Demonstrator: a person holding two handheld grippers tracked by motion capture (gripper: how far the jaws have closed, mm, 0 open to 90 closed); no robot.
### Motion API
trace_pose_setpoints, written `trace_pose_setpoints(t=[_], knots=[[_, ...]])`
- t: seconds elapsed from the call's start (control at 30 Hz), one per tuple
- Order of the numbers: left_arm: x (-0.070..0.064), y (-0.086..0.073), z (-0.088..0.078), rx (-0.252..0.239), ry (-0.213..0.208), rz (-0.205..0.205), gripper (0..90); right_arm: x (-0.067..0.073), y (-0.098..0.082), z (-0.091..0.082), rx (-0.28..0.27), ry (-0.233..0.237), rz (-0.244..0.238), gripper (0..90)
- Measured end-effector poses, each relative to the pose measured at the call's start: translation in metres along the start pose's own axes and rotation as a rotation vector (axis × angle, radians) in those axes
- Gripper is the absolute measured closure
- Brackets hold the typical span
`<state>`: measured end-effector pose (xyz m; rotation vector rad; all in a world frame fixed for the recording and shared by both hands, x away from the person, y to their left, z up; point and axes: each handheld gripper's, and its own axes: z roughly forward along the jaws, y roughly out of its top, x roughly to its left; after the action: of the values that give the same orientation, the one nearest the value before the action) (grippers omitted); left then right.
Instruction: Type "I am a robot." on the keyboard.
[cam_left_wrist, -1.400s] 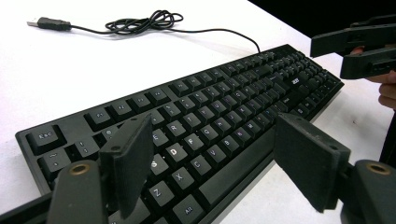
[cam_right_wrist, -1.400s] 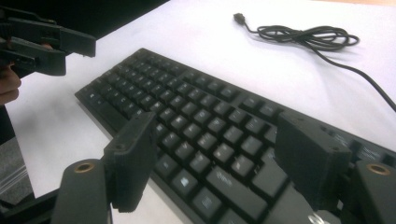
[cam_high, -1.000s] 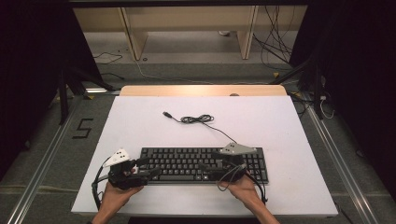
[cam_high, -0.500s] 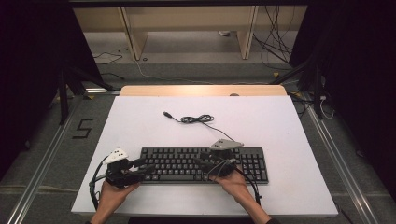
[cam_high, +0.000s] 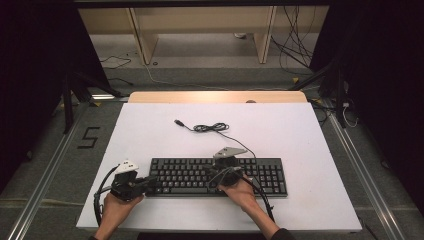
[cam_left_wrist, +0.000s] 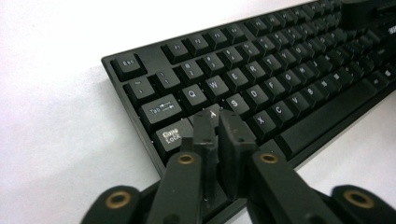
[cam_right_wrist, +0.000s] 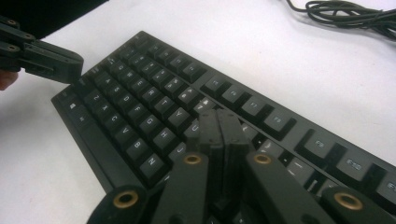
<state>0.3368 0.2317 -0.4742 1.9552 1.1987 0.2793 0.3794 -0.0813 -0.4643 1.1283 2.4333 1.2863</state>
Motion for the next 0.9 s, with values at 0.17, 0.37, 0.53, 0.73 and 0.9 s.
trace_pose_setpoints(t=[0.17, 0.37, 0.53, 0.73, 0.9], knots=[[0.000, 0.000, 0.001, 0.015, 0.002, 0.008, 88.8, 0.001, 0.001, 0.008, 0.019, -0.008, 0.001, 90.0], [0.001, -0.001, 0.002, 0.032, 0.001, 0.011, 88.9, 0.002, 0.002, 0.013, 0.032, -0.017, 0.000, 90.0], [0.001, -0.001, 0.003, 0.039, 0.003, 0.006, 88.9, 0.002, 0.001, 0.018, 0.045, -0.021, 0.001, 90.0], [0.002, -0.001, 0.004, 0.054, 0.003, 0.007, 88.9, 0.001, 0.001, 0.020, 0.051, -0.024, 0.002, 90.0], [0.003, -0.001, 0.004, 0.058, 0.004, 0.008, 88.9, 0.001, 0.001, 0.021, 0.053, -0.027, 0.001, 90.0]])
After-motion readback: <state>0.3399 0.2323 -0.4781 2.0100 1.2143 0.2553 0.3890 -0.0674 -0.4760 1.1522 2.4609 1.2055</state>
